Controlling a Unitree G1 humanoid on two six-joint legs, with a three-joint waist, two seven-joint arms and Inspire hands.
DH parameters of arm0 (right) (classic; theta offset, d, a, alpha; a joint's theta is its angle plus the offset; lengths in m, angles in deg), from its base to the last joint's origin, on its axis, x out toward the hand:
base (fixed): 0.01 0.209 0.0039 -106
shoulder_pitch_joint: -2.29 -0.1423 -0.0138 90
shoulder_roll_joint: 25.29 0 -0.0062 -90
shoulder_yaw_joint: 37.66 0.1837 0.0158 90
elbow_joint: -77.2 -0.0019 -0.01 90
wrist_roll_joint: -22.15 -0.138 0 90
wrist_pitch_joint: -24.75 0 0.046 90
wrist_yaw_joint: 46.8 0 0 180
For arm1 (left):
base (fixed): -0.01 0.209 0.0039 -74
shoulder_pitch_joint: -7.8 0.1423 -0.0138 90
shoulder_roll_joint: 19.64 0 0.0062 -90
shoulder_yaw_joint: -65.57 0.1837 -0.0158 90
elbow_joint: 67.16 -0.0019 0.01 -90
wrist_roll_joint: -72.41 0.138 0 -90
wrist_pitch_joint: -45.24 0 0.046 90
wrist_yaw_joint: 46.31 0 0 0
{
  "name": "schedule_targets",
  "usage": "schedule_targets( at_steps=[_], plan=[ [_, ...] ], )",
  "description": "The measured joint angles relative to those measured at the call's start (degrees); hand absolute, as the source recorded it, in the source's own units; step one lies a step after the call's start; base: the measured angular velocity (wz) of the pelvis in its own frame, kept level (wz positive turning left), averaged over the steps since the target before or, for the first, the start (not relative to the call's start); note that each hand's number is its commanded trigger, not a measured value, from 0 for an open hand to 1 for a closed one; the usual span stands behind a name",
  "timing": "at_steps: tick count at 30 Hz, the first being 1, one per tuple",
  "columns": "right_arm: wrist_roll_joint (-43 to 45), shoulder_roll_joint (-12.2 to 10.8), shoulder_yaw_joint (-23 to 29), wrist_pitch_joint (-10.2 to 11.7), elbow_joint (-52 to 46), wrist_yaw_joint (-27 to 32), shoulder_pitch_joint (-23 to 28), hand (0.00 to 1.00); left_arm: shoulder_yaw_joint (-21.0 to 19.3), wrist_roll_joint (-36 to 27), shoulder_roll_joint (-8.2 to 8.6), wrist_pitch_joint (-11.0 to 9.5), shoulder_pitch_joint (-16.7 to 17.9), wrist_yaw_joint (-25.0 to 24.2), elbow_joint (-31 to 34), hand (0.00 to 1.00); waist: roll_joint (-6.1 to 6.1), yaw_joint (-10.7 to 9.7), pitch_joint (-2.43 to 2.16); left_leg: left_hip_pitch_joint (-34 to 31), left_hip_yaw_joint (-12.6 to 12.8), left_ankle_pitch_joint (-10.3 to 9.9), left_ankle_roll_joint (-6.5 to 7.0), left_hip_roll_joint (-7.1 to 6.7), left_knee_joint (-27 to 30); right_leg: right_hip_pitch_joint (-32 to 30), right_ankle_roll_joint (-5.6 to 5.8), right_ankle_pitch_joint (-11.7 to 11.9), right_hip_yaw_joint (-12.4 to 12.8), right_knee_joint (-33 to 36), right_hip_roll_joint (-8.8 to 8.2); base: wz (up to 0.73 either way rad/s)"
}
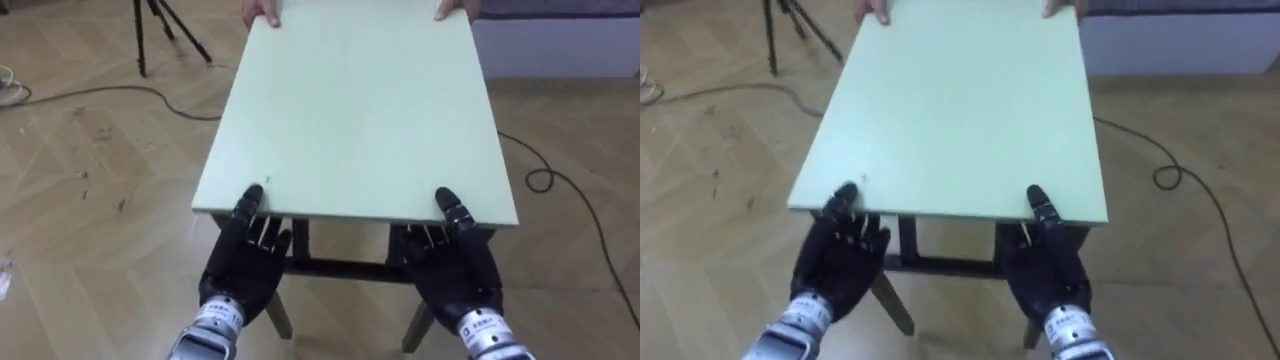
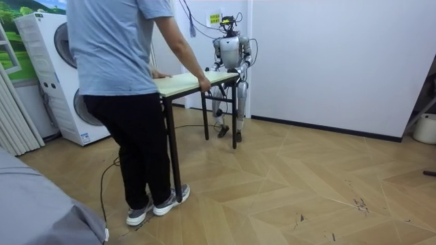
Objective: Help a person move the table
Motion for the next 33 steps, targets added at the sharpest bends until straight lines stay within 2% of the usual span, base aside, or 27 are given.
schedule_targets(
  at_steps=[1, 2, 3, 4, 5, 6, 7, 8, 10, 11, 13, 14, 15, 16, 17, 19, 20, 22, 23, 24, 25, 26, 27, 28, 29, 31, 33],
  plan=[
    [0.04, 0.13, -0.43, 0.09, -0.24, 0.0, -0.01, 1.0, -0.33, 0.03, 0.03, -0.06, 0.73, -0.61, 0.34, 1.0, -0.8, 1.45, 0.05, -0.64, 1.18, 0.13, 0.08, -0.46, 0.32, 4.47, 0.81, -0.68, 1.24, -0.18, -1.63, -0.62],
    [-0.19, 0.32, -1.12, 0.09, -0.85, 0.0, -0.03, 1.0, -1.01, 0.06, 0.12, -0.04, 1.7, -0.64, 1.57, 1.0, -1.9, 2.2, -0.13, -2.48, 1.79, 0.16, 0.03, -0.58, 1.61, 8.9, 1.26, -0.93, 2.24, -3.13, -2.89, -0.53],
    [-0.24, 0.36, -1.55, 0.09, -1.41, 0.0, -0.03, 1.0, -1.44, 0.06, 0.1, -0.05, 2.2, -0.85, 2.29, 1.0, -2.47, 2.5, -0.06, -3.47, 1.82, 0.28, -0.14, -0.58, 2.52, 10.7, 1.79, -1.32, 2.27, -5.38, -3.39, -0.42],
    [-0.08, 0.28, -2.16, 0.11, -1.97, 0.01, -0.25, 1.0, -2.13, 0.06, -0.03, -0.05, 2.78, -1.18, 3.33, 1.0, -3.33, 2.95, 0.3, -5.22, 1.6, 0.66, -0.64, 0.08, 4.01, 12.49, 3.67, -3.32, 2.2, -10.57, -2.94, -0.37],
    [0.27, 0.18, -2.61, 0.24, -1.92, 0.11, -0.52, 1.0, -2.41, 0.12, -0.21, -0.05, 3.22, -1.2, 3.94, 1.0, -3.42, 3.61, 0.39, -7.19, -0.81, 1.37, -1.01, 1.38, 5.87, 13.12, 3.59, -3.62, 1.17, -14.09, -0.66, -0.37],
    [0.36, -0.14, -2.81, 0.37, -1.92, 0.11, -0.52, 1.0, -2.41, 0.17, -0.45, -0.05, 3.46, -1.2, 4.38, 1.0, -3.86, 4.14, 0.6, -8.17, -1.96, 1.7, -1.11, 1.91, 6.91, 13.55, 3.55, -3.56, 1.32, -16.03, 0.51, -0.28],
    [0.28, -0.54, -3.22, 1.01, -1.92, 0.07, -0.63, 1.0, -2.41, 0.57, -1.01, -0.14, 3.51, -1.21, 5.13, 1.0, -3.84, 4.43, 0.48, -10.16, -3.74, 2.27, -1.69, 3.32, 8.48, 14.85, 3.51, -3.61, 1.22, -20.6, 2.7, -0.07],
    [0.51, -0.77, -3.22, 1.06, -1.93, 0.07, -1.06, 1.0, -2.55, 0.77, -1.44, -0.37, 3.34, -1.28, 5.73, 1.0, -4.54, 4.46, 0.32, -11.78, -4.87, 3.04, -2.51, 4.18, 7.8, 15.28, 3.38, -3.99, 0.81, -23.8, 3.83, 0.09],
    [0.04, -0.94, -3.11, 1.71, -1.92, -0.08, -2.02, 1.0, -2.55, 1.92, -1.66, -0.55, 1.89, -1.29, 6.11, 1.0, -6.05, 3.7, 0.53, -14.51, -6.1, 4.38, -3.01, 3.95, 6.87, 14.05, 2.62, -5.55, -0.07, -25.87, 3.89, 0.33],
    [-0.18, -1.03, -3.08, 2.39, -1.74, -0.08, -2.7, 1.0, -2.55, 2.51, -1.72, -0.53, 0.94, -1.34, 6.12, 1.0, -6.17, 3.16, 0.6, -16.89, -6.67, 5.1, -3.12, 4.46, 8.0, 13.1, 2.07, -5.93, -0.72, -27.26, 4.42, 0.32],
    [-0.74, -1.37, -3.16, 2.67, -0.77, -0.15, -3.97, 1.0, -2.94, 2.86, -1.75, -0.53, 0.14, -1.53, 6.14, 1.0, -6.13, 3.5, 0.61, -20.86, -6.84, 6.0, -3.11, 6.27, 12.11, 13.57, 1.96, -5.97, -1.37, -30.71, 6.0, 0.03],
    [-1.37, -1.69, -3.5, 2.7, 0.54, -0.7, -5.02, 1.0, -3.52, 3.18, -1.75, -0.54, -0.17, -1.72, 6.12, 1.0, -5.97, 3.77, 1.05, -24.29, -7.52, 6.76, -3.1, 7.7, 18.23, 14.97, 1.84, -5.99, -0.35, -33.8, 7.43, -0.14],
    [-1.48, -1.98, -3.67, 2.85, 1.2, -0.91, -5.29, 1.0, -3.7, 3.42, -1.7, -0.55, -0.34, -1.75, 5.97, 1.0, -5.92, 3.98, 1.69, -26.42, -8.1, 6.29, -3.49, 7.74, 19.84, 15.87, 1.32, -6.25, 1.15, -34.85, 7.91, 0.09],
    [-2.07, -1.95, -3.5, 3.58, 1.48, -1.7, -5.14, 1.0, -3.12, 4.17, -1.21, -0.49, -0.8, -1.77, 5.8, 1.0, -4.77, 3.31, 1.46, -27.03, -9.45, 9.61, -4.08, 6.37, 11.11, 15.48, 0.64, -6.84, 2.47, -34.8, 8.99, 0.18],
    [-2.01, -2.29, -3.38, 3.57, 2.38, -2.3, -5.25, 1.0, -2.84, 4.4, -2.26, -0.55, -1.17, -2.0, 5.6, 1.0, -5.55, 3.36, 1.53, -26.99, -9.18, 12.91, -1.93, 6.24, 8.85, 13.71, 0.52, -7.66, 2.0, -33.28, 8.42, 0.0],
    [-2.14, -2.29, -3.63, 3.35, 2.46, -2.31, -4.97, 1.0, -2.68, 4.43, -2.93, -0.59, -1.26, -2.24, 5.53, 1.0, -5.58, 4.41, 1.54, -26.28, -8.56, 13.26, -1.68, 6.38, 7.6, 12.94, 0.46, -7.33, 0.68, -33.96, 8.78, -0.28],
    [-2.12, -2.32, -3.78, 3.41, 2.62, -2.3, -4.92, 1.0, -2.7, 4.4, -2.68, -0.6, -1.23, -2.23, 5.2, 1.0, -5.05, 4.97, 1.52, -25.68, -8.11, 13.4, -1.62, 6.72, 7.48, 12.99, 0.39, -7.29, 0.81, -33.85, 8.97, -0.32],
    [-2.17, -2.35, -4.03, 3.99, 2.72, -2.3, -4.26, 1.0, -2.22, 4.46, -2.65, -0.63, -1.18, -2.22, 4.72, 1.0, -4.28, 6.54, 1.45, -24.36, -7.64, 14.73, -1.96, 7.04, 5.76, 12.95, -0.41, -6.59, 0.71, -33.75, 9.61, -0.27],
    [-2.2, -2.42, -4.16, 4.81, 2.72, -2.31, -3.71, 1.0, -1.75, 4.48, -2.62, -0.64, -1.68, -2.16, 4.23, 1.0, -3.56, 7.06, 1.52, -22.93, -8.21, 17.81, -2.53, 7.09, 1.73, 12.41, -2.81, -4.97, 0.58, -34.04, 11.18, 0.0],
    [-2.32, -2.47, -4.17, 5.1, 2.71, -2.32, -3.65, 1.0, -1.52, 4.48, -2.67, -0.67, -2.02, -2.01, 4.09, 1.0, -3.28, 7.17, 1.53, -21.96, -8.72, 20.23, -3.19, 6.9, -1.72, 11.76, -4.12, -3.73, 0.8, -34.92, 12.7, 0.19],
    [-2.4, -2.44, -4.14, 5.39, 2.51, -2.33, -3.65, 1.0, -1.3, 4.45, -2.89, -0.77, -2.66, -1.93, 3.83, 1.0, -3.45, 7.15, 1.45, -19.54, -10.25, 26.02, -7.79, 5.7, -9.95, 9.81, -6.4, -0.81, 0.36, -37.63, 14.97, 0.0],
    [-2.29, -1.94, -3.98, 5.6, 2.41, -2.36, -4.08, 1.0, -1.24, 4.41, -1.84, -1.03, -2.55, -2.11, 3.49, 1.0, -3.08, 7.53, 1.66, -19.2, -11.23, 23.77, -8.24, 6.05, -7.57, 8.74, -6.83, -0.01, -1.69, -37.53, 14.04, -0.25],
    [-2.12, -1.83, -4.06, 5.63, 3.1, -2.36, -4.48, 1.0, -1.39, 4.35, -1.22, -1.37, -2.08, -2.47, 2.89, 1.0, -2.66, 8.01, 1.63, -19.34, -11.23, 19.54, -6.93, 6.5, -2.54, 8.61, -7.27, 0.27, -1.84, -37.38, 14.1, -0.59],
    [-1.79, -1.13, -4.54, 5.65, 3.94, -2.35, -4.65, 1.0, -1.68, 3.61, -0.59, -1.55, -0.63, -2.76, 2.31, 1.0, -1.36, 8.18, 1.27, -19.32, -11.44, 11.37, -6.44, 7.17, 9.01, 9.2, -7.74, 0.48, -3.38, -37.25, 14.33, -0.36],
    [-1.87, -0.3, -4.82, 5.75, 3.77, -2.36, -3.93, 1.0, -1.15, 2.7, -0.56, -1.31, 0.82, -2.91, 2.35, 1.0, -0.18, 7.65, 0.59, -18.97, -12.86, 6.46, -6.9, 7.46, 18.23, 9.36, -8.18, 0.4, -4.74, -36.98, 14.66, -0.1],
    [-1.58, -0.17, -4.83, 5.94, 3.66, -2.46, -3.33, 1.0, -0.75, 2.5, -0.24, -1.14, 2.39, -3.7, 2.62, 1.0, 0.5, 6.34, 0.45, -15.19, -12.84, 2.94, -7.31, 8.24, 26.32, 8.95, -8.86, 0.01, -5.51, -35.18, 15.19, 0.25],
    [-1.63, 0.13, -4.69, 5.96, 3.66, -2.47, -3.21, 1.0, -0.47, 2.95, 0.05, -1.16, 2.79, -3.96, 2.84, 1.0, 0.85, 3.95, 0.62, -8.3, -13.29, 1.72, -8.06, 10.18, 28.69, 7.57, -9.49, -0.38, -7.88, -33.23, 15.77, 0.49]
  ],
)
